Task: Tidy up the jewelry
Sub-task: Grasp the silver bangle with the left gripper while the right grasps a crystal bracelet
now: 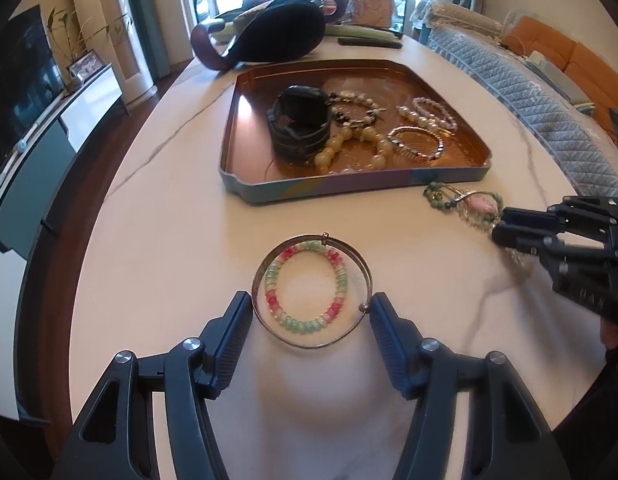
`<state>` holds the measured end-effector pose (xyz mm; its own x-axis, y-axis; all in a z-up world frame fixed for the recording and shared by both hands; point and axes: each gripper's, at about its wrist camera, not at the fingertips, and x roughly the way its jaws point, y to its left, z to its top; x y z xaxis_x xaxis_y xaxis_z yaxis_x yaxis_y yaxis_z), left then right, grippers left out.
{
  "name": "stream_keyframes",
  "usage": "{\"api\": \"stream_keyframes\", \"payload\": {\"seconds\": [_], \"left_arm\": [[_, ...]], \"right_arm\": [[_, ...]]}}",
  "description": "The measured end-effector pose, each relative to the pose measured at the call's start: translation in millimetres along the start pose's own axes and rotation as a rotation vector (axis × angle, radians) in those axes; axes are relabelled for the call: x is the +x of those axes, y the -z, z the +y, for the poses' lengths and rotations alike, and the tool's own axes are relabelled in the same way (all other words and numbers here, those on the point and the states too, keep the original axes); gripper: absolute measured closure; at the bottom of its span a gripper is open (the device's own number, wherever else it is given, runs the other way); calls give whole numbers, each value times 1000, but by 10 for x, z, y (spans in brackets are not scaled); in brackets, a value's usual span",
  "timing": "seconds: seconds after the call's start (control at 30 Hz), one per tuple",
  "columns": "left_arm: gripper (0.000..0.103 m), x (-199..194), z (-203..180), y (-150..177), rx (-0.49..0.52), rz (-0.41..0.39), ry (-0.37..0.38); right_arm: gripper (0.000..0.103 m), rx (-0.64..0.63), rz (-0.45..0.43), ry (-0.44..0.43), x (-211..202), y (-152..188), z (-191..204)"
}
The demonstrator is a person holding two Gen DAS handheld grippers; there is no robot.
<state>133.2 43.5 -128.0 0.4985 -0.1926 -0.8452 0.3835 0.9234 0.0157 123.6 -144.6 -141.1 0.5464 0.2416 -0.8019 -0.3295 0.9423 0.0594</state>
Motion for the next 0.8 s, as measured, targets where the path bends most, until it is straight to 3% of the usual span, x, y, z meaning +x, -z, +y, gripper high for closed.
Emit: {"api": "stream_keyframes", "payload": {"seconds": [0.1, 0.13, 0.17, 0.43, 0.57, 0.7, 0.8], "left_arm": [[42, -36, -24, -4, 0, -10, 8], [42, -50, -32, -9, 0, -15, 11], [42, -58, -39, -17, -1, -20, 11], [42, -96, -44, -34, -10, -32, 16], [42, -106, -21, -28, -20, -34, 16], [42, -153, -1, -43, -34, -50, 27], [42, -171, -14, -42, -35, -56, 29]], "right_arm": [[91, 34, 10, -45, -26, 11, -87], [101, 35, 0, -47, -55, 10, -95], [103, 31, -11, -46, -84, 1, -89], [103, 3, -50, -39, -183, -55, -61], [91, 13, -16, -21, -61, -51, -108], [77, -16, -44, -35, -51, -110, -66], [77, -16, -60, -56, -37, -157, -46]]}}
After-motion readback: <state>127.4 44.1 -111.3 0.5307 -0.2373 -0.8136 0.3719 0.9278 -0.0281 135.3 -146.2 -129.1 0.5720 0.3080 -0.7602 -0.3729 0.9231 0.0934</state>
